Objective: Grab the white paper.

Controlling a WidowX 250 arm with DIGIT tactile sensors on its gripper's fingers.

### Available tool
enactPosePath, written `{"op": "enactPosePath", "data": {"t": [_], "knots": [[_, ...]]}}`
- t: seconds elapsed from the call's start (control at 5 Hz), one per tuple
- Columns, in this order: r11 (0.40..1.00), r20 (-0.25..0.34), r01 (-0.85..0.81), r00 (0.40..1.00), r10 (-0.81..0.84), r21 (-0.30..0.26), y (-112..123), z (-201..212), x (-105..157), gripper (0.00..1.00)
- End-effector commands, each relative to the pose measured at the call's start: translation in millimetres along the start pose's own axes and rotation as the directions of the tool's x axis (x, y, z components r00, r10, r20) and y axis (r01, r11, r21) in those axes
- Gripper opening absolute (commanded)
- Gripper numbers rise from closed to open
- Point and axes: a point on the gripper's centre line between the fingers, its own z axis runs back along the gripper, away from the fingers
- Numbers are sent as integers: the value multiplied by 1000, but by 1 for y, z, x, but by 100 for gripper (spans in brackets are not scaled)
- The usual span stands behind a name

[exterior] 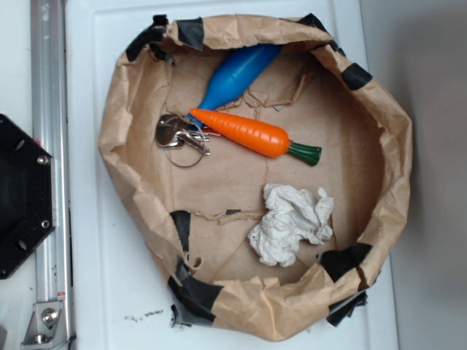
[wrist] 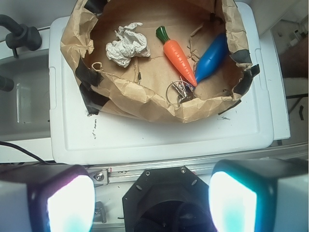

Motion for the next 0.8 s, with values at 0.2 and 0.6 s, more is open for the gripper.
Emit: {"op": "enactPosePath", "data": {"t": [0.2, 0.6], "knots": [[996, 30, -29, 999, 27, 82, 17, -55, 45, 100], [972, 84, -229, 969, 233, -54, 3, -87, 125, 100]]}}
